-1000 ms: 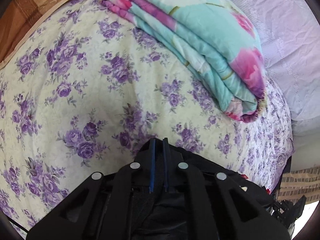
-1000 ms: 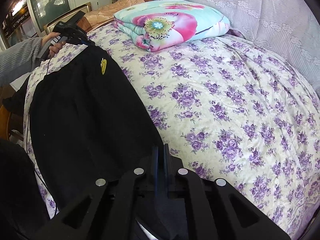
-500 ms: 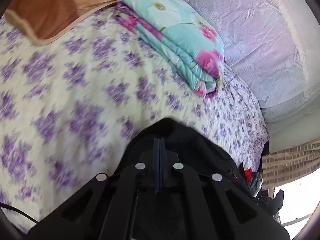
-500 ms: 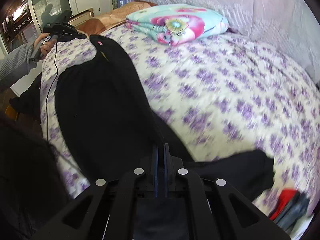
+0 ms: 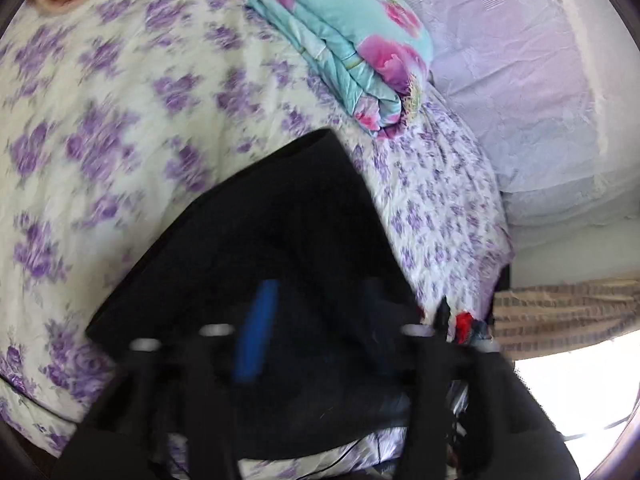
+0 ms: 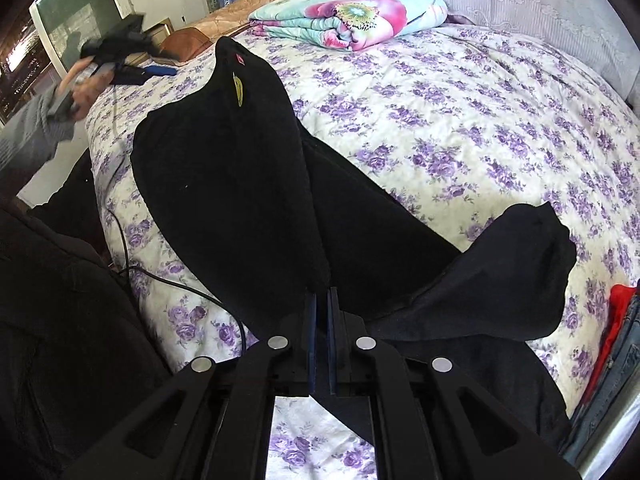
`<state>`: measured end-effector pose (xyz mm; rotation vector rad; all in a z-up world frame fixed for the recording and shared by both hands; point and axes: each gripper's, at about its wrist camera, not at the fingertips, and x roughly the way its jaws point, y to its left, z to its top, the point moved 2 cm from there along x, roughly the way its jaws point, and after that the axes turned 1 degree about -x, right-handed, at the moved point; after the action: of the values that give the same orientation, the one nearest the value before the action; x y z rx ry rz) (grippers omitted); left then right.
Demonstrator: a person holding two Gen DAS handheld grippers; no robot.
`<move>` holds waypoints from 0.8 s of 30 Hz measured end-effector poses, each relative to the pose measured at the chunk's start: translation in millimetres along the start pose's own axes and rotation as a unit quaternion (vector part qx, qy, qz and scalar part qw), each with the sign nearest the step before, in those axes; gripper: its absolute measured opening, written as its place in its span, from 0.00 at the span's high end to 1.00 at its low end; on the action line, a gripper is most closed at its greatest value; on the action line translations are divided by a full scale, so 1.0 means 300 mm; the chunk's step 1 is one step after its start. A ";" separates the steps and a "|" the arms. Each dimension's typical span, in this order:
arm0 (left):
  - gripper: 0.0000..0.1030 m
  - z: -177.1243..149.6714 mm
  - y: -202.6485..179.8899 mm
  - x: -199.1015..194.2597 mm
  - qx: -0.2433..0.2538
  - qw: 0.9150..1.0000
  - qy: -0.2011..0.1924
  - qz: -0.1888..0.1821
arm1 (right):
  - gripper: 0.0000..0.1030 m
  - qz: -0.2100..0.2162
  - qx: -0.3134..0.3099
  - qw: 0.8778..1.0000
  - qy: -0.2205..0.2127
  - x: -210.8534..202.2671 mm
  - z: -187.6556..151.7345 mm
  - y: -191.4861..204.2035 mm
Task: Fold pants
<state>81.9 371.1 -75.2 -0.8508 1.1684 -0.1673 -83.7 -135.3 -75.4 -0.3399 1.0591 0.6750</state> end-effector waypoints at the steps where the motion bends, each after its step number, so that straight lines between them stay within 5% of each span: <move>1: 0.34 0.037 -0.049 0.012 -0.013 1.000 -0.008 0.020 | 0.95 0.000 0.001 1.000 -0.002 -0.001 -0.003 0.004; 8: 0.34 0.221 -0.147 0.098 -0.051 0.987 0.026 0.151 | 0.95 0.000 0.022 1.000 -0.021 0.006 -0.037 0.022; 14: 0.40 0.258 -0.136 0.192 -0.086 0.978 0.098 0.164 | 0.95 0.004 0.038 0.999 -0.027 0.010 -0.058 0.023; 18: 0.83 0.261 -0.125 0.263 -0.094 0.969 0.140 0.182 | 0.95 0.003 0.037 0.999 -0.027 0.009 -0.058 0.026; 19: 0.87 0.258 -0.120 0.269 -0.100 0.968 0.145 0.181 | 0.95 0.003 0.037 0.999 -0.028 0.008 -0.056 0.026; 24: 0.90 0.238 -0.104 0.194 -0.113 0.979 0.113 0.126 | 0.95 -0.003 0.037 0.999 -0.034 -0.002 -0.050 0.027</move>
<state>176.8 354.3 -88.5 -0.8897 1.5180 0.0819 -99.4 -137.8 -81.3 -0.2549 1.0159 0.6364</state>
